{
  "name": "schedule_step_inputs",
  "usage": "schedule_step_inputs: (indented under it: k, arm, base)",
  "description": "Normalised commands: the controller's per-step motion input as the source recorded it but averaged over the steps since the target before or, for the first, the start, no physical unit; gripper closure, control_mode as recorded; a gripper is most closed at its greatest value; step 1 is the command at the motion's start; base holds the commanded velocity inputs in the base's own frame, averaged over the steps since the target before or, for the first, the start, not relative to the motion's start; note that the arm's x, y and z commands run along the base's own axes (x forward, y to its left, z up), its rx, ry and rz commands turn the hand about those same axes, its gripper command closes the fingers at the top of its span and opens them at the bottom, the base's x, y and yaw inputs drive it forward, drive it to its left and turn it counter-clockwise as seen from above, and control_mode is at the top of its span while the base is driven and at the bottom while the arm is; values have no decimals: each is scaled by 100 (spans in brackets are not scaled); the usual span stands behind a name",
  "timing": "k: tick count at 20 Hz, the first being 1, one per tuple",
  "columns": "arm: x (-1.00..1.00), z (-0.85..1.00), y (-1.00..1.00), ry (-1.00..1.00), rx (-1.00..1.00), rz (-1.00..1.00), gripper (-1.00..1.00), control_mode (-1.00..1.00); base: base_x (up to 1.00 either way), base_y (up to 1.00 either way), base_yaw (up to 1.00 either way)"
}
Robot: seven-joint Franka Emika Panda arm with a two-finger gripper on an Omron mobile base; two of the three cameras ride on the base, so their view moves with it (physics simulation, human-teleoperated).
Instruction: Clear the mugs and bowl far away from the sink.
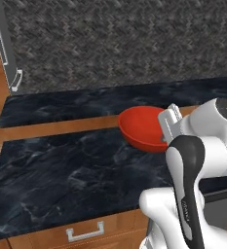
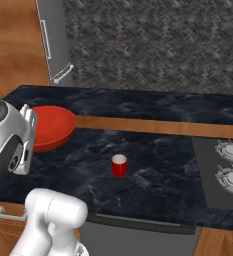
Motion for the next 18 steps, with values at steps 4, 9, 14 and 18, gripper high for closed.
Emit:
schedule_step_inputs:
  k: [4, 9, 14, 18]
  arm:
    - [11, -12, 3, 12, -1, -1, 100, -100]
    - [53, -47, 5, 27, -6, -3, 100, -100]
    - [66, -41, 4, 16, -3, -1, 100, -100]
    - [77, -53, 6, 3, 2, 0, 100, -100]
  base:
    - [2, 6, -2]
    - [0, 0, 0]
    - [0, 0, 0]
    - [0, 0, 0]
